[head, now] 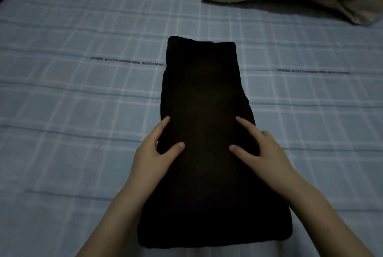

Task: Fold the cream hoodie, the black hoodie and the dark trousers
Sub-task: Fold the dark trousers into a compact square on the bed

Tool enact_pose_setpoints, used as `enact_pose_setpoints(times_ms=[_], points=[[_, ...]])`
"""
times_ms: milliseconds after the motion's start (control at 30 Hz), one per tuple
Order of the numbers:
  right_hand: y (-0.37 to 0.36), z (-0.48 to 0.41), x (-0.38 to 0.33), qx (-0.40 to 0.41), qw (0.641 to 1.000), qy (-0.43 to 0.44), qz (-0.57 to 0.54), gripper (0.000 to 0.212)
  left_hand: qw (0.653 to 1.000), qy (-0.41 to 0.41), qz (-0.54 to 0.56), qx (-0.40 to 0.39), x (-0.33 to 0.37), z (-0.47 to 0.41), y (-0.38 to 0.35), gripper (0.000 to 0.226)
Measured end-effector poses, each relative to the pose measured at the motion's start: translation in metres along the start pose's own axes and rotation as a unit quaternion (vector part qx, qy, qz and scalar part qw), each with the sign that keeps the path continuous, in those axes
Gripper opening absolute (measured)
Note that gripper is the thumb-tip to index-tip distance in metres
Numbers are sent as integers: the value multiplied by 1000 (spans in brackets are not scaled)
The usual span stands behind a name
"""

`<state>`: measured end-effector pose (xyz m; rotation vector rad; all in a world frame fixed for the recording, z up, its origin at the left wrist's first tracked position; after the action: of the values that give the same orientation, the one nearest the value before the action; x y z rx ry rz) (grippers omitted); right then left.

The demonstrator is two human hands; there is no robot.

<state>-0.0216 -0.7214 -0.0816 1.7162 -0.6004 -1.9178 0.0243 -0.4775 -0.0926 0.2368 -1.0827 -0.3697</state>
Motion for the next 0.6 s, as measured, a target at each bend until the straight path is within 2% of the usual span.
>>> enact_pose_setpoints(times_ms=[100, 167, 233, 300, 367, 400, 467, 500, 600], points=[[13, 25, -5, 60, 997, 24, -50, 62, 997, 12, 79, -15, -4, 25, 3, 63], [10, 44, -2, 65, 995, 19, -67, 61, 996, 30, 76, -24, -15, 40, 1, 62], [-5, 58, 8, 20, 999, -16, -40, 64, 999, 37, 26, -21, -28, 49, -4, 64], [-15, 65, 13, -25, 998, -48, 42, 64, 994, 24, -104, 8, -30, 54, -7, 65], [-5, 57, 0, 31, 986, -5, 165, 61, 946, -58, -297, 119, -10, 55, -4, 66], [-1, 50, -11, 70, 975, 38, 209, 59, 916, -122, -345, 163, 4, 56, -8, 65], [-12, 37, -25, 87, 958, 107, 250, 58, 889, -212, -379, 150, 11, 51, -29, 63], [-25, 30, -21, 70, 954, 120, 264, 59, 883, -227, -392, 127, 5, 45, -41, 62], [-63, 18, 7, 30, 947, 119, 298, 59, 899, -201, -379, 86, -28, 20, -58, 60]])
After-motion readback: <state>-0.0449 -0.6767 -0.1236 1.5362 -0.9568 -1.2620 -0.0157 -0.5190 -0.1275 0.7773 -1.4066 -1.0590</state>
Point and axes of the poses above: each hand's wrist, its own z-axis away from the middle knuckle, its own y-axis out of the back of the hand, x = y × z, the point moved 7 cm from there along -z, towards the middle knuckle, and after that the axes turned 14 degrees about y, right-handed, at the moved point
